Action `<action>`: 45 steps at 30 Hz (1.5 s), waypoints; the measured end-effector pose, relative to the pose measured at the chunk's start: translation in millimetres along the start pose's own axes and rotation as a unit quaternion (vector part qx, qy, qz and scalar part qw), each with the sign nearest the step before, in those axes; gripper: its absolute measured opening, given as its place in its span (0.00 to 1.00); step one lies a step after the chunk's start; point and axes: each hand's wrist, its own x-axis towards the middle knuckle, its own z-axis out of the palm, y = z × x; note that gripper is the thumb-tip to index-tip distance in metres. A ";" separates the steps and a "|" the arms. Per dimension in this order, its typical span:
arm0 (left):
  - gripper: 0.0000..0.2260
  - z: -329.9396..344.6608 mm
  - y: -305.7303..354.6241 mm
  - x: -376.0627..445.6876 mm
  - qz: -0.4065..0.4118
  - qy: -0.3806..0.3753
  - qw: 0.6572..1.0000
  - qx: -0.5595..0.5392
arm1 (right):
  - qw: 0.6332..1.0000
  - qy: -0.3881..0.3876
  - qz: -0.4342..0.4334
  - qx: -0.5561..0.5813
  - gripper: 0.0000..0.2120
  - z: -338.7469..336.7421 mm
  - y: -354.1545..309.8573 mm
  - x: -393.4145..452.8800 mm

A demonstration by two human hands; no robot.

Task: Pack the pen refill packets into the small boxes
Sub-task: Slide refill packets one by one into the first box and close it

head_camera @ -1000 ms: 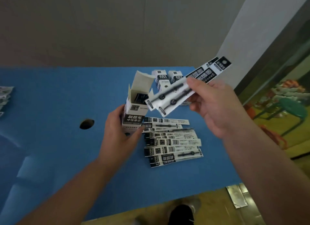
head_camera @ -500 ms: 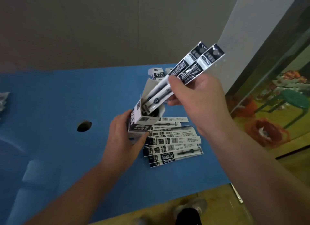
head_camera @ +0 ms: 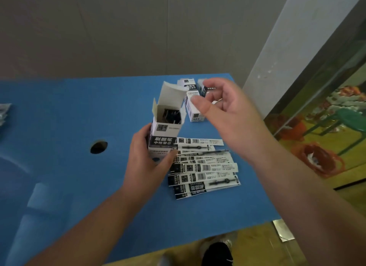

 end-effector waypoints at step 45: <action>0.36 9.7 10.9 5.3 -0.049 0.025 0.998 0.015 | 0.783 -0.274 -0.058 -0.556 0.07 53.7 120.6 56.6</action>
